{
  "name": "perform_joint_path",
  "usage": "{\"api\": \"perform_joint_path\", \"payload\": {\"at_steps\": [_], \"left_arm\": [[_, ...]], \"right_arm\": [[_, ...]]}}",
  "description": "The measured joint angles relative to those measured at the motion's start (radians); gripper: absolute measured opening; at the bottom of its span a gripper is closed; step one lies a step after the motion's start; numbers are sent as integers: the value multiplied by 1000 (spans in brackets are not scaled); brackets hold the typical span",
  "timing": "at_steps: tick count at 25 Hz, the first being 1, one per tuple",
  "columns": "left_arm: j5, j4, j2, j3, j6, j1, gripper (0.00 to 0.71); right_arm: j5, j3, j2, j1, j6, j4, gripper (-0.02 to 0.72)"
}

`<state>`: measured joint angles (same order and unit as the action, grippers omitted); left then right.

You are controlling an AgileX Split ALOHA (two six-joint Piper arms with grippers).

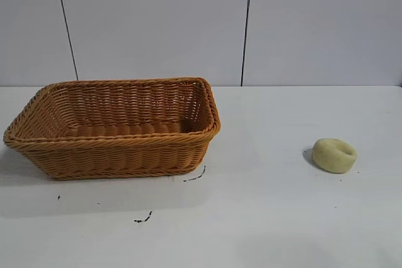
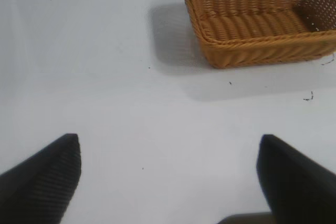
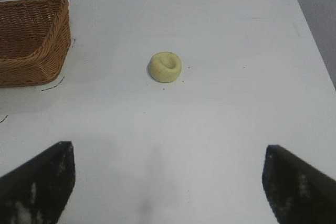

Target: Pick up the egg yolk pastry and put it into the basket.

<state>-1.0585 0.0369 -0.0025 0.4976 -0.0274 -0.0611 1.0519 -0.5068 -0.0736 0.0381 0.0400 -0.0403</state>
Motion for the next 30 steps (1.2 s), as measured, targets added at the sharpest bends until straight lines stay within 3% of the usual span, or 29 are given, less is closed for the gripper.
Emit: {"api": "perform_joint_path", "payload": {"at_steps": [5,12,21,26,30], "left_arm": [[0,0,0,0,0,0,693],[0,0,0,0,0,0,693],[0,0,0,0,0,0,693],[0,0,0,0,0,0,693],[0,0,0,0,0,0,693]], "right_arm": [[53,-105,-282,0,3,-13,696],[41,-250,-688,0,-3,-13,696],[-66,-510,-1354,0,-49,-8,696],[-139,-645,-1593,0,-66,-6,696],[-150,-762,-1747,0,-80,-15,696]]}}
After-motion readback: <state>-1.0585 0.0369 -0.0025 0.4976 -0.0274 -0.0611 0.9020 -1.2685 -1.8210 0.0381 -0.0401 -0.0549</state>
